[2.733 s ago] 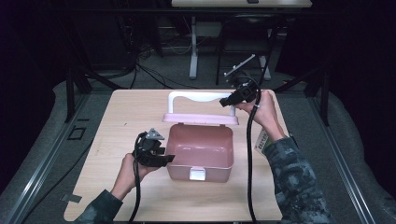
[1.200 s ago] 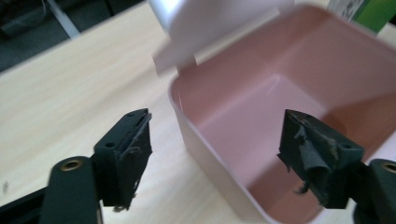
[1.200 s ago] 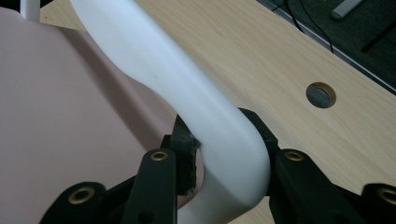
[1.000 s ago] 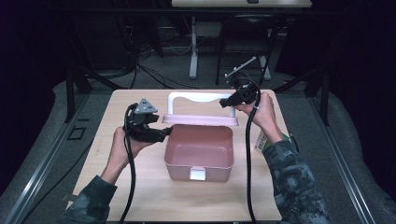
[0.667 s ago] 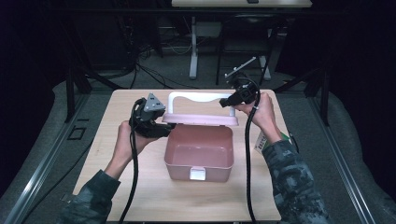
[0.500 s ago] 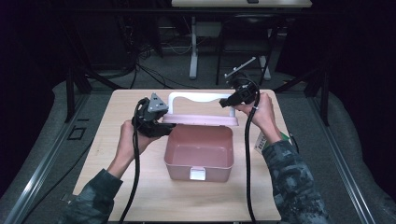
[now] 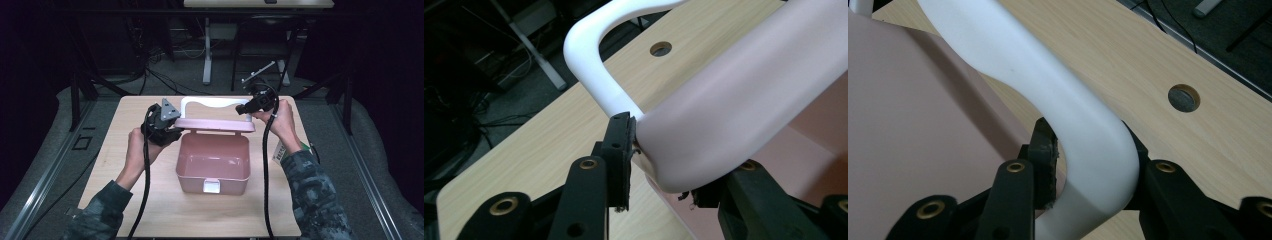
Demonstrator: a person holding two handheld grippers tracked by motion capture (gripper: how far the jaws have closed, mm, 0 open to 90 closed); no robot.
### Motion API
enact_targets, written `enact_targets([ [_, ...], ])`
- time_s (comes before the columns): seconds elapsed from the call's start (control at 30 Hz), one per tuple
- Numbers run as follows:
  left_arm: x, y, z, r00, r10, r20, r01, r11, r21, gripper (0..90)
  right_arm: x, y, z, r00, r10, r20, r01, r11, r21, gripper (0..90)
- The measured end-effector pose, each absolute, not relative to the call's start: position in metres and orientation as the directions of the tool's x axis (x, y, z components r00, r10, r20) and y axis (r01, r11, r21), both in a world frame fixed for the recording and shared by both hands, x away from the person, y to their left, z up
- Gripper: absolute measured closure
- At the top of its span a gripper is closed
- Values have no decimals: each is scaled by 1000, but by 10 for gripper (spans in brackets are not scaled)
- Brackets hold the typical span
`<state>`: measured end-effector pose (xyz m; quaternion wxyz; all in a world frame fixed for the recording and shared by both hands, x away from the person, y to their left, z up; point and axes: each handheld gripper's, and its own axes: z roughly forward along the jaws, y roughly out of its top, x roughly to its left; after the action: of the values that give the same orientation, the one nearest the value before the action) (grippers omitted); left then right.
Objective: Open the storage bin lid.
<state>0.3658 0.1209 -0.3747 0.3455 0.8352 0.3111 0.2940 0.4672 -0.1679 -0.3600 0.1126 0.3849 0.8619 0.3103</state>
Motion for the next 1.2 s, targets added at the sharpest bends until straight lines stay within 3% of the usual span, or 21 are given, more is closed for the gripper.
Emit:
enact_targets([
  [0.7, 365, 116, -376, 578, 724, 378, 281, -611, 740, 783, 466, -182, -359, -649, 759, 47, 608, 482, 631, 539],
  [1.2, 369, 116, -373, 583, 726, 364, 298, -608, 736, 787, 438, -223, -345, -566, 824, 18, 616, 408, 673, 383],
])
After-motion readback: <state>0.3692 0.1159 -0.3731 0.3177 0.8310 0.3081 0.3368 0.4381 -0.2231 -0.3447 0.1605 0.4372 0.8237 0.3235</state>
